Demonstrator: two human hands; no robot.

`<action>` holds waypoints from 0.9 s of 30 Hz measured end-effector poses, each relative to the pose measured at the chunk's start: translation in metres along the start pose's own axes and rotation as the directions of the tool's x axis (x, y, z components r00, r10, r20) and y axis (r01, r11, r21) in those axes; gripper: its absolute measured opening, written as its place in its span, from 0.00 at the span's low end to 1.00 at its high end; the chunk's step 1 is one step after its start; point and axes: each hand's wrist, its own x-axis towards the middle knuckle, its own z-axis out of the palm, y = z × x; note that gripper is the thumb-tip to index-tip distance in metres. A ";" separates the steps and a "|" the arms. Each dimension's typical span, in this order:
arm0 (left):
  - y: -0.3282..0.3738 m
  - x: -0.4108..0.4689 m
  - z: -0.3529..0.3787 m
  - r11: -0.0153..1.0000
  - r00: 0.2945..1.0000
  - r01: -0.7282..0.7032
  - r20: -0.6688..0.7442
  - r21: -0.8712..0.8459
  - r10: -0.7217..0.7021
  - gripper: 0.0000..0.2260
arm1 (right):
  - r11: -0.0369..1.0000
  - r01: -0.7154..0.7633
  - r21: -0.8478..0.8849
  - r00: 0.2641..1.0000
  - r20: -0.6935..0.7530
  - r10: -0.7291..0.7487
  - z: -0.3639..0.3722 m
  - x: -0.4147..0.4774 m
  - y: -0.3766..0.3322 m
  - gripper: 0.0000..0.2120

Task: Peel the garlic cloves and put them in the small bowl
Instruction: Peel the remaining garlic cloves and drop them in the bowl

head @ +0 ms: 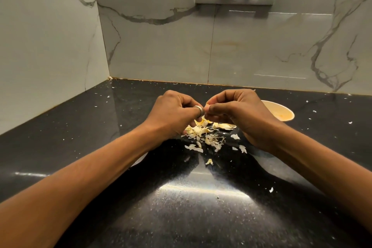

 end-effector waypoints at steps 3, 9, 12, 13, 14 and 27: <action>0.000 0.000 0.000 0.999 1.000 0.028 0.013 -0.024 -0.028 0.05 | 1.000 0.000 -0.015 1.000 0.004 0.000 0.000 0.001 0.001 0.05; 0.002 0.000 -0.001 0.983 0.992 0.122 0.053 -0.136 -0.115 0.07 | 1.000 -0.015 0.007 1.000 0.006 0.015 0.000 0.001 0.002 0.05; 0.005 0.000 -0.001 0.966 0.986 0.165 0.069 -0.198 -0.154 0.07 | 1.000 -0.014 -0.003 1.000 0.007 0.014 0.001 0.001 0.001 0.04; 0.005 -0.001 -0.001 0.961 0.984 0.176 0.073 -0.215 -0.164 0.07 | 1.000 -0.013 -0.002 1.000 0.008 0.013 0.001 0.001 0.001 0.04; 0.006 -0.001 0.000 0.956 0.982 0.185 0.078 -0.227 -0.172 0.07 | 1.000 -0.013 0.002 1.000 0.009 0.013 0.001 0.001 0.001 0.04; 0.006 0.000 -0.001 0.937 0.971 0.233 0.112 -0.259 -0.210 0.07 | 0.990 -0.061 0.129 0.997 0.059 0.053 -0.001 0.001 -0.004 0.06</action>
